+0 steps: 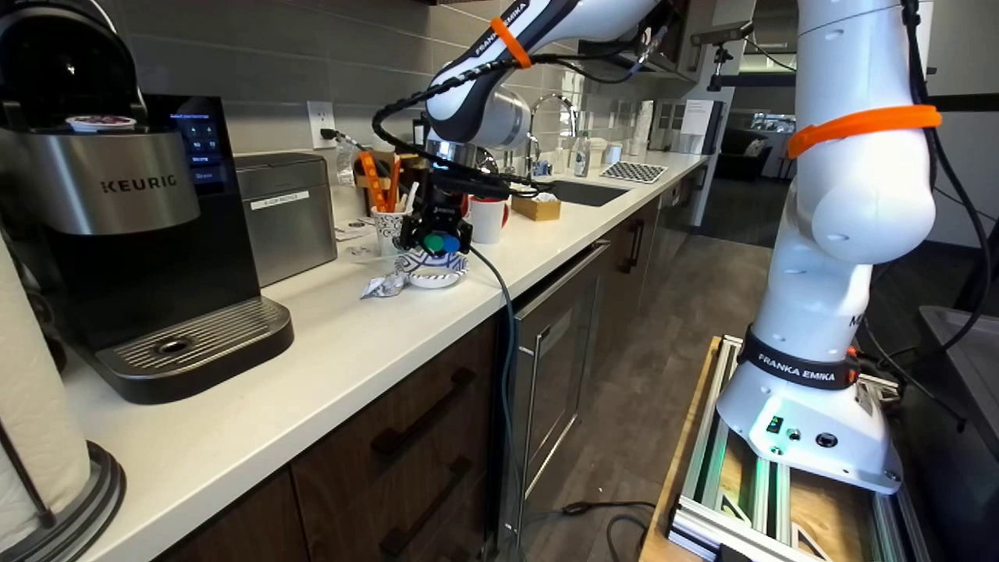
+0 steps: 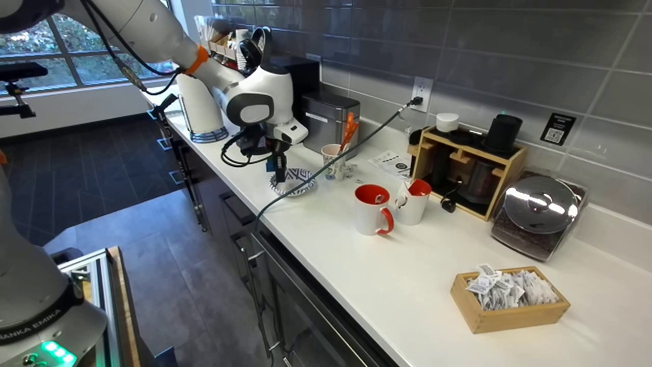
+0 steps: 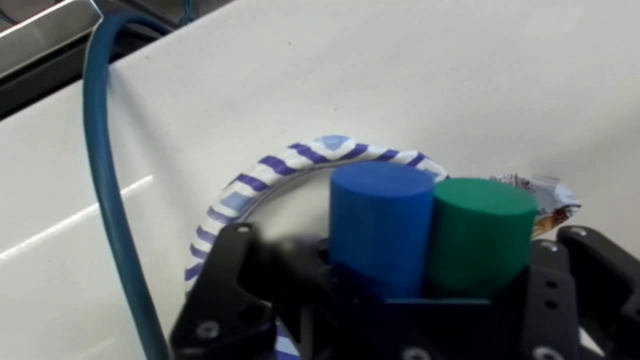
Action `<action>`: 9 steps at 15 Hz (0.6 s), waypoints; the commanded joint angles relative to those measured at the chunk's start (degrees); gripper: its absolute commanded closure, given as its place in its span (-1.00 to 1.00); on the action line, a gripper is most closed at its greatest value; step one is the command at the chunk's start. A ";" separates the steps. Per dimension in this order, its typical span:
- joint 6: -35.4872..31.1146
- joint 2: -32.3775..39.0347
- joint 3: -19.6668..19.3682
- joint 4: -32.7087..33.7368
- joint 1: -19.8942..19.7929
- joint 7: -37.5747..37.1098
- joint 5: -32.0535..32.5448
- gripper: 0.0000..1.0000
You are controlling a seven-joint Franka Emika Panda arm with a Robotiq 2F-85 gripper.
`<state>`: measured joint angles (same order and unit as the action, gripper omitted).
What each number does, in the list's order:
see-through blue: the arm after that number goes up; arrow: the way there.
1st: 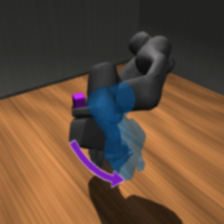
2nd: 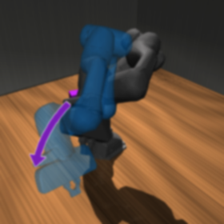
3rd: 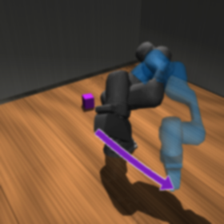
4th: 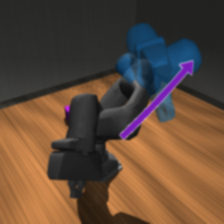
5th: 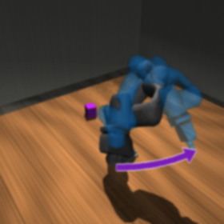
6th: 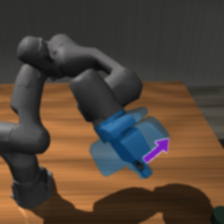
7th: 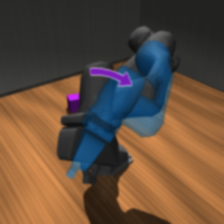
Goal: Pick up the green and blue blocks and put them on the plate
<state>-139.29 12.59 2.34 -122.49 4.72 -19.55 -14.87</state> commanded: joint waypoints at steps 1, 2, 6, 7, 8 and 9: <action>-0.97 -1.23 -1.14 -1.66 0.43 -4.32 2.71 0.94; -0.85 -0.79 -1.62 -1.21 0.71 -6.17 4.09 0.94; -0.10 0.78 -2.82 0.46 1.59 -12.29 9.77 0.94; 0.12 1.33 -2.78 1.13 1.77 -13.07 10.61 0.94; 0.32 1.78 -2.73 1.68 1.99 -13.72 11.27 0.94; 0.37 2.24 -2.66 2.28 2.21 -14.20 11.79 0.94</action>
<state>-139.30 12.98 0.18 -122.38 5.56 -30.59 -5.52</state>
